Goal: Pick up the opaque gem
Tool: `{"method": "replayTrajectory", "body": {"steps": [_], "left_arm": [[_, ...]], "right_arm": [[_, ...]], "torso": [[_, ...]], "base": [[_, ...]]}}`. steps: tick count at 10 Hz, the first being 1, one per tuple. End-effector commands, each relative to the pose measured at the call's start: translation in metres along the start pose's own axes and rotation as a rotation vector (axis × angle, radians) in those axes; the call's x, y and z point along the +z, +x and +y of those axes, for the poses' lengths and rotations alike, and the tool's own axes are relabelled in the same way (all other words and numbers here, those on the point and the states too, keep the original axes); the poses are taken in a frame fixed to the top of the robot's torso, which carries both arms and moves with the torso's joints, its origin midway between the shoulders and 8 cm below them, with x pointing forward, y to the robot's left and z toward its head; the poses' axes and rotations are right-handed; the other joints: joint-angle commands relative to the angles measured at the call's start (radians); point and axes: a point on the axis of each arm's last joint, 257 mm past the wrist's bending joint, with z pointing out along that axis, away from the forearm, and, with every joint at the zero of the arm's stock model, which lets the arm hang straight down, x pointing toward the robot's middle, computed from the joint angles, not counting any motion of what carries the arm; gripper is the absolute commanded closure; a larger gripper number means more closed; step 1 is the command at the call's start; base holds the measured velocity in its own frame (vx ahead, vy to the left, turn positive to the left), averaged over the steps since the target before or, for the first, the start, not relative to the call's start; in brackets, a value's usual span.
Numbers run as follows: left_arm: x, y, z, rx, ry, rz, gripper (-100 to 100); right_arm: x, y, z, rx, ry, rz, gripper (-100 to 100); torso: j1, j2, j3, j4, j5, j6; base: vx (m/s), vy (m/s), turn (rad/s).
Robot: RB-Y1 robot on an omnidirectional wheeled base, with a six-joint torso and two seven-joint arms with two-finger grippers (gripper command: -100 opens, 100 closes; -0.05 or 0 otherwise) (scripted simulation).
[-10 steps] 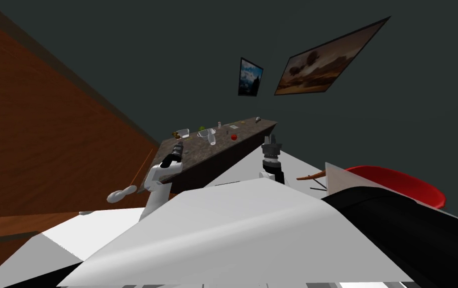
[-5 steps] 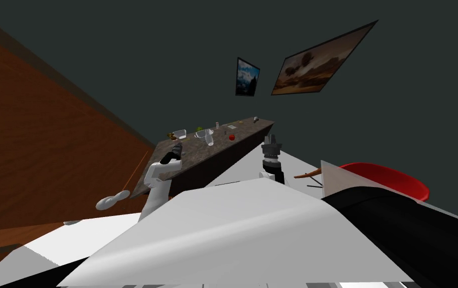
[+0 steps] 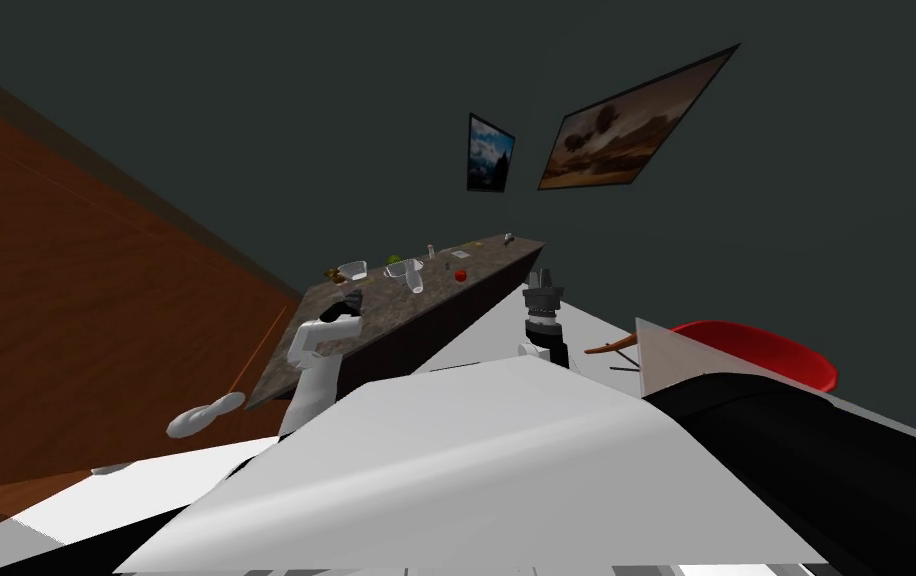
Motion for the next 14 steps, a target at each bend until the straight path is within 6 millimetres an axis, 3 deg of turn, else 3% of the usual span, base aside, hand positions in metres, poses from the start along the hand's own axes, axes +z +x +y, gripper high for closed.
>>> {"method": "replayTrajectory", "body": {"steps": [1,14], "left_arm": [[0.004,-0.002,0.008,-0.004,-0.047,0.002,-100],[0.01,0.007,0.087,-0.04,-0.419,0.076,-100]], "right_arm": [[0.0,0.0,0.0,0.0,0.0,0.0,0],[0.0,0.0,0.0,0.0,0.0,0.0,0]], "torso": [[0.0,0.0,0.0,0.0,0.0,0.0],[0.003,-0.002,-0.001,0.0,0.001,0.0]], "base": [[0.015,-0.008,-0.063],[0.032,0.011,-0.035]]}}
